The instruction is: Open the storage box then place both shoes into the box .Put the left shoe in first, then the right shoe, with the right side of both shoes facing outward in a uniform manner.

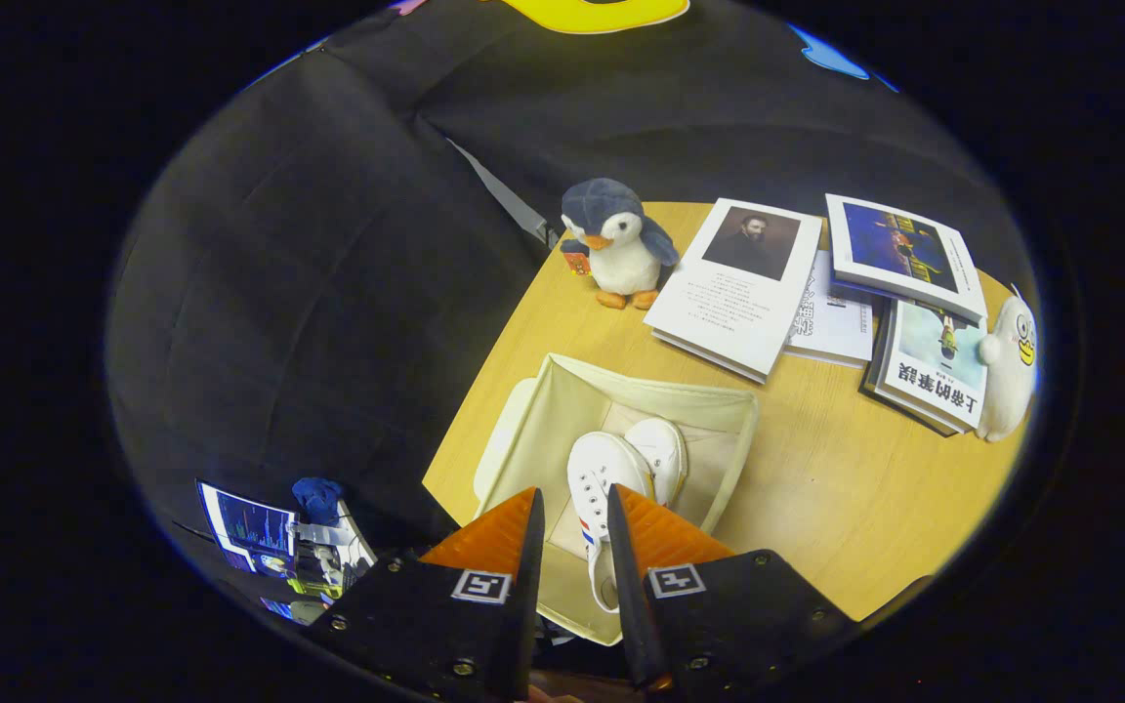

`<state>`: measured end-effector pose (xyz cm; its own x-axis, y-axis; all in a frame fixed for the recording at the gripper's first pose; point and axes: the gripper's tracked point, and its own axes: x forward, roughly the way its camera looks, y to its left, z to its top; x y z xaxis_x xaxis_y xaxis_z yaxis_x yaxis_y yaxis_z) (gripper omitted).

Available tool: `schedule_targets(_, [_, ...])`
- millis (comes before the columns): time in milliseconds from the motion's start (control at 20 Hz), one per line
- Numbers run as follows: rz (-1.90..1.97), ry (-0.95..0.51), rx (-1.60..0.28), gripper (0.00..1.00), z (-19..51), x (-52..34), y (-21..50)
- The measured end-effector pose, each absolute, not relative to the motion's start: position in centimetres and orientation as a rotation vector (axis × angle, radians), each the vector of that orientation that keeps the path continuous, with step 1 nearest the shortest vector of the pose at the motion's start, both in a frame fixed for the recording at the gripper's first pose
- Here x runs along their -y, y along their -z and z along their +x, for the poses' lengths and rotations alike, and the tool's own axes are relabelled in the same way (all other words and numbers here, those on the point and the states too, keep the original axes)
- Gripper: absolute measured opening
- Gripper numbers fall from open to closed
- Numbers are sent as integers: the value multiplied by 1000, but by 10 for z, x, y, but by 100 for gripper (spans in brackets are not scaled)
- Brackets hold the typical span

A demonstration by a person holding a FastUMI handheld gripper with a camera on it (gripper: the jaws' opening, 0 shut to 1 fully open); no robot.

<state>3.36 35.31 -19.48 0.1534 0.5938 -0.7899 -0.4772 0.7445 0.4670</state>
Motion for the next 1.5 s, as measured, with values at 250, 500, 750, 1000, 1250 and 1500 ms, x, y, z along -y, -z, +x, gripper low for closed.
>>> schedule_targets(250, [77,-729,-1037,90,49,-324,174])
schedule_targets(500, [77,-645,-860,91,61,-286,143])
schedule_targets(750, [137,-532,-613,90,79,-228,84])
schedule_targets(1000, [148,-434,-470,90,90,-174,45])
schedule_targets(1250, [157,-319,-336,90,91,-125,13])
schedule_targets(1500, [135,-212,-184,90,89,-80,-21])
